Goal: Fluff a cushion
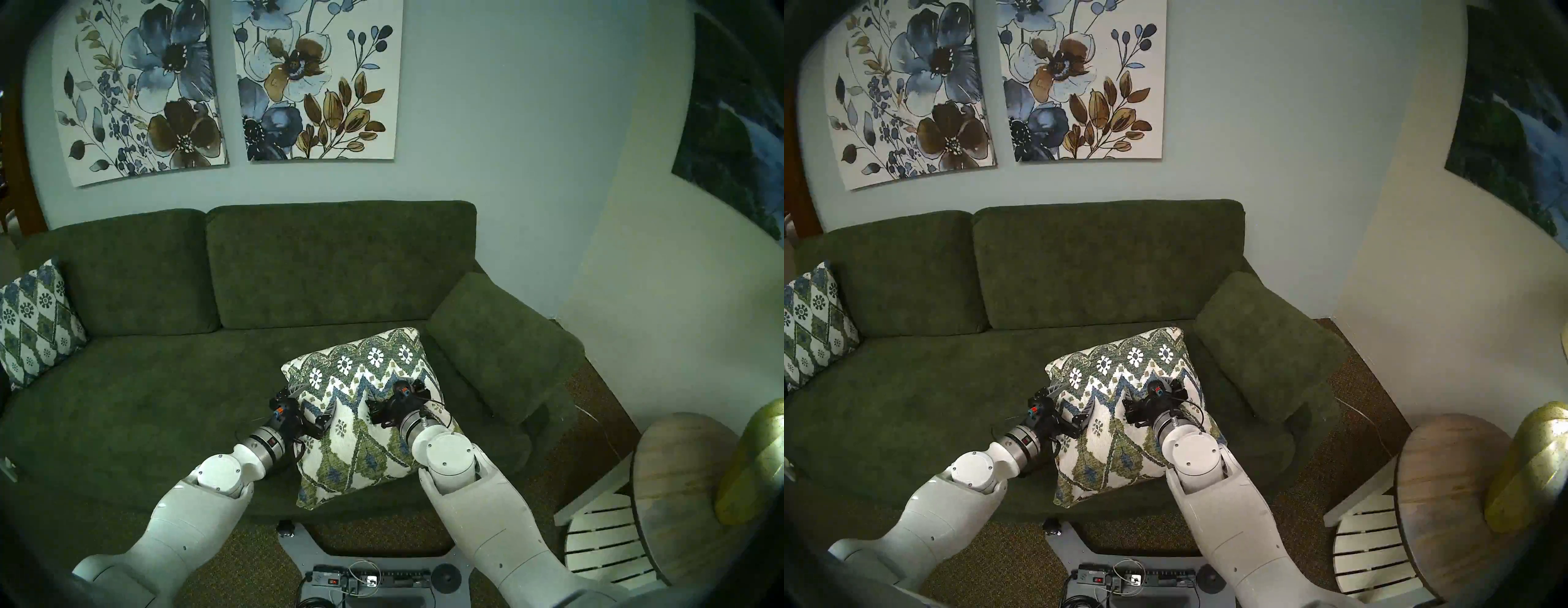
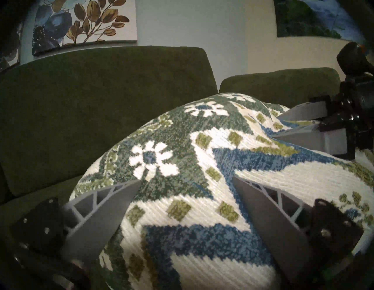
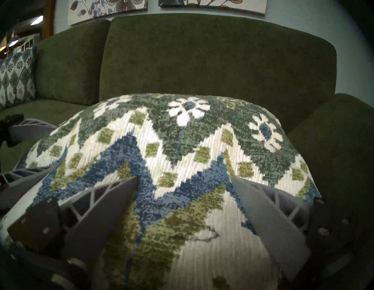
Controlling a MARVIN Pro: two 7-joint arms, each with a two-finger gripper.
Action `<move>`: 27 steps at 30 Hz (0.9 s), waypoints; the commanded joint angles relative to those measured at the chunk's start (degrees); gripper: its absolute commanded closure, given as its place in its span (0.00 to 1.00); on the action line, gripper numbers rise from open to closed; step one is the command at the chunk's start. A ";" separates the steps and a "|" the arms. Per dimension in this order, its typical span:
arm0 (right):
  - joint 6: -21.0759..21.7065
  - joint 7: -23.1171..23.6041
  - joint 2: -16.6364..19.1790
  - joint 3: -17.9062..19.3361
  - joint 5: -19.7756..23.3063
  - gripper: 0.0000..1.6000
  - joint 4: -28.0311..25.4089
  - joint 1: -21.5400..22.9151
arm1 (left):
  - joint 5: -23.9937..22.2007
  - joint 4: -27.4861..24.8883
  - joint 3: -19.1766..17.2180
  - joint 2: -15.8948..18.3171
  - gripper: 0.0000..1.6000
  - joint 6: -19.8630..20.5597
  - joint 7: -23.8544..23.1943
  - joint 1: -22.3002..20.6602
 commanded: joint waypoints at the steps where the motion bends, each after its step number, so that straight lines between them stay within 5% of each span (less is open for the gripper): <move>1: 1.71 -1.12 0.49 0.01 -0.90 0.00 6.32 -0.08 | 0.93 5.87 2.54 -3.43 0.00 0.76 -0.74 -2.41; 11: -0.08 -2.35 0.13 -0.02 -1.20 0.00 10.00 1.20 | 1.56 12.64 3.84 -4.75 0.00 -1.19 -0.82 -5.70; 15: -3.10 -2.88 -0.70 0.85 -0.28 0.00 11.26 3.19 | 1.15 14.51 3.05 -3.41 0.00 -8.15 -2.57 -7.07; 18: -6.25 -2.43 -0.16 1.84 1.02 0.00 6.74 1.97 | 0.68 4.97 0.86 0.64 0.00 -11.17 -3.13 -3.01; 27: -12.42 -2.43 -0.60 2.52 2.15 0.00 -3.61 3.58 | -0.33 -0.61 -3.52 4.61 0.00 -19.82 -2.71 -4.39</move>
